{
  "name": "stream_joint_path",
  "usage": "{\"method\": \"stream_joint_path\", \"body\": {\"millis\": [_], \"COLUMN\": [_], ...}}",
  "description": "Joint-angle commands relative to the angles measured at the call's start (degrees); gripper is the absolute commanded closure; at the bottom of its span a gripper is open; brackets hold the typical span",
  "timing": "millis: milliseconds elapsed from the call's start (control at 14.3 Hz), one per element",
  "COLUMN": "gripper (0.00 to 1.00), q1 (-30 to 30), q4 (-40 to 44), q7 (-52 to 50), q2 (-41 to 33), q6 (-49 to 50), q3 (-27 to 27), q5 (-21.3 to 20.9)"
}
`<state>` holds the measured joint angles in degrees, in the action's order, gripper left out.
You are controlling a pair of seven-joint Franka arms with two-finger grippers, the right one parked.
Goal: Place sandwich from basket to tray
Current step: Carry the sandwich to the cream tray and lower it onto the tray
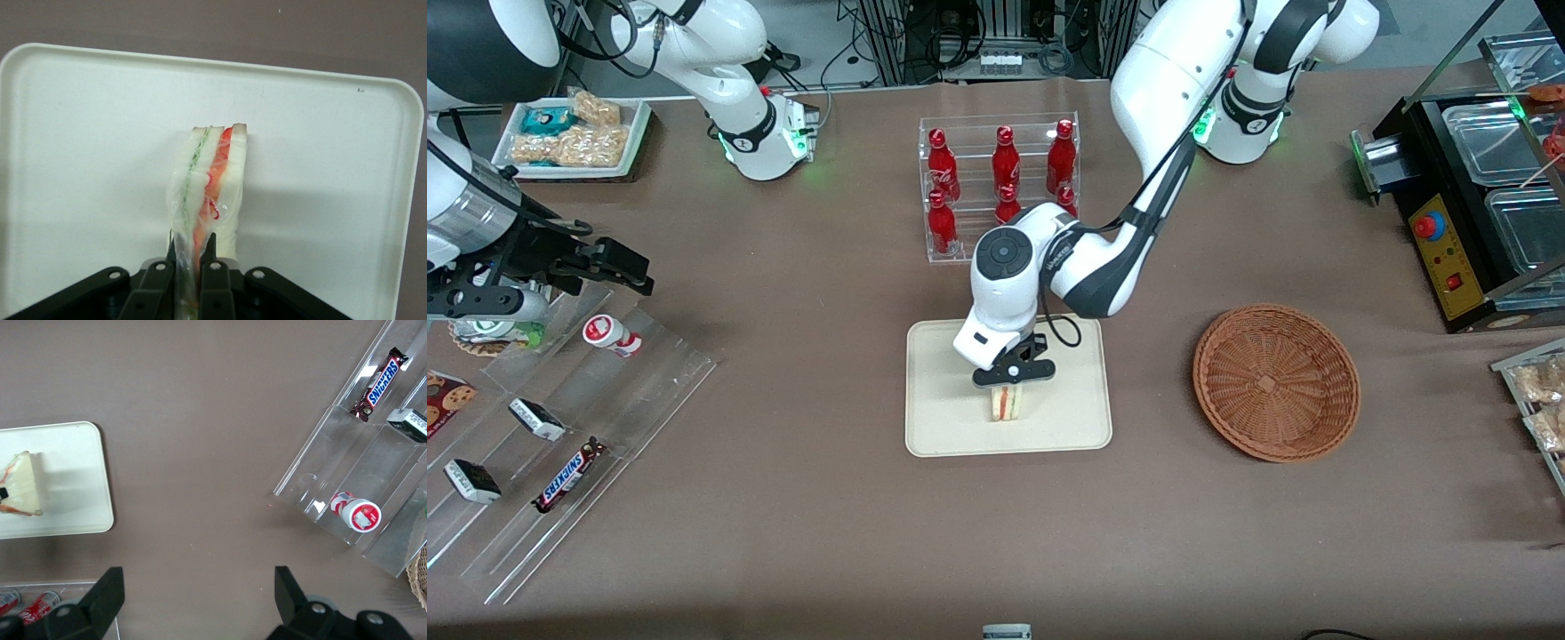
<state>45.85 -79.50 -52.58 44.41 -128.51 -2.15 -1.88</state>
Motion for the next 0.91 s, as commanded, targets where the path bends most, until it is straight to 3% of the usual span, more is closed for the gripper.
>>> {"method": "stream_joint_path", "body": {"millis": [0,70,140,840], "gripper": [0.72,0.10,0.00,0.00], "q1": [0.65,0.74,0.74,-4.79], "q4": [1.89,1.80,1.80,-0.92], "q7": [0.64,-0.06,-0.33,0.55], "q2": [1.90,1.82,1.29,-21.80], "q6": [-1.56,-1.65,-1.57,20.20], "q3": [-1.02,-1.02,-1.02,-1.37], "q5": [-0.93,-1.71,-2.42,-1.81]}}
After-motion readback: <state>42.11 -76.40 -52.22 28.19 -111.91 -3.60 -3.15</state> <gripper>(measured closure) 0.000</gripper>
